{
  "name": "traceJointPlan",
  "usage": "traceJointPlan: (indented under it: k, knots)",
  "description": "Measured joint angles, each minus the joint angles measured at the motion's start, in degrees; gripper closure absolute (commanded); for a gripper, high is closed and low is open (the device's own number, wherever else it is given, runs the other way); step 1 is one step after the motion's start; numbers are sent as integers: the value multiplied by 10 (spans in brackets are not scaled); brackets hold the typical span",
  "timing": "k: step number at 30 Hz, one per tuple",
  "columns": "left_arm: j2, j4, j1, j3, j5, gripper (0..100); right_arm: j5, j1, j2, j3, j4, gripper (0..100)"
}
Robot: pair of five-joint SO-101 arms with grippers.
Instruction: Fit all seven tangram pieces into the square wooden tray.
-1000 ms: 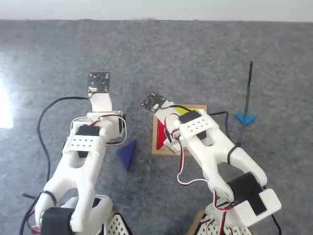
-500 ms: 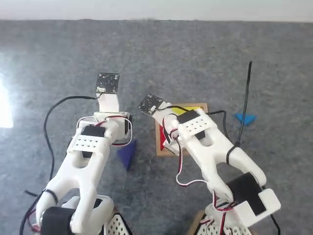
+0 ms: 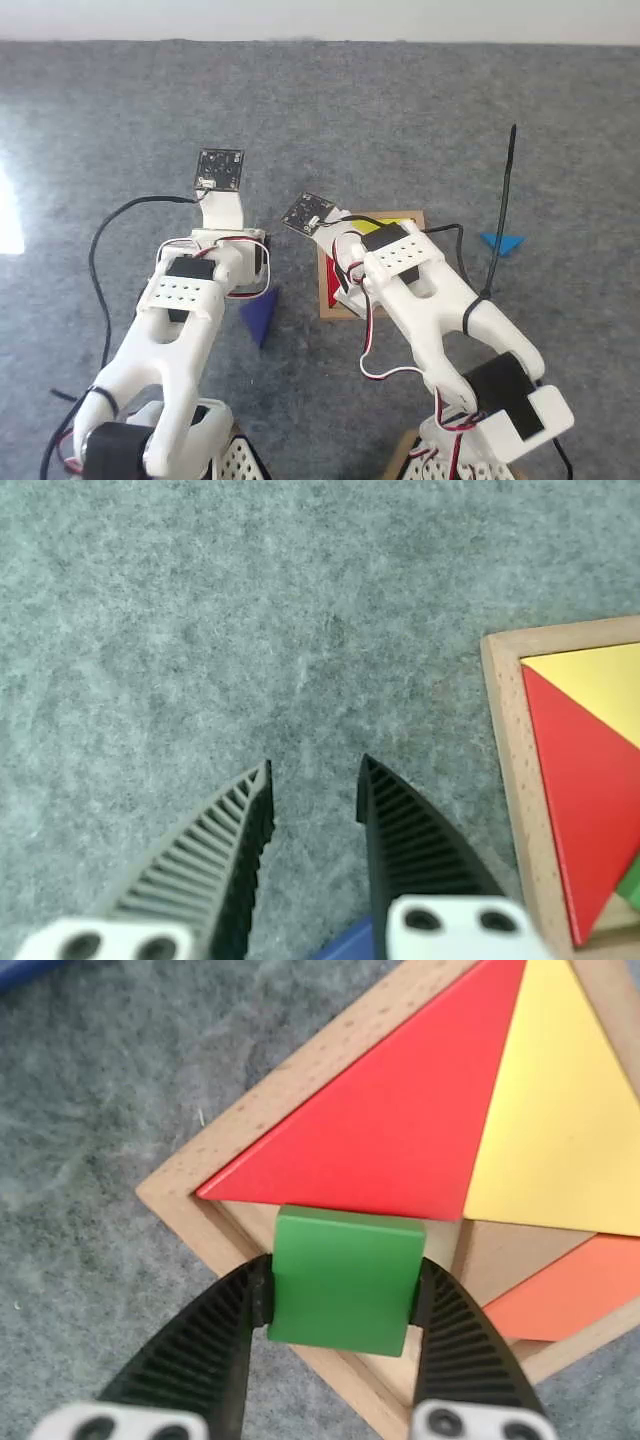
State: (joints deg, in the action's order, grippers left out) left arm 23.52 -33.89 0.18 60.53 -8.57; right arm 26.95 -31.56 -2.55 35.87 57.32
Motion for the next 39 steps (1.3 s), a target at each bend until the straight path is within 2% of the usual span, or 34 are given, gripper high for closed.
traceJointPlan:
  k: [3,12,21,29,39]
  knots:
    - [0,0,0,0,0,869,0,0,1,0,0,759]
    - [0,0,0,0,0,869,1,0,-2,0,3,760]
    - [0,0,0,0,0,869,-9,12,-108,8,26,760]
    - [0,0,0,0,0,869,-14,25,-115,45,26,760]
    - [0,0,0,0,0,869,-15,27,-115,95,-32,760]
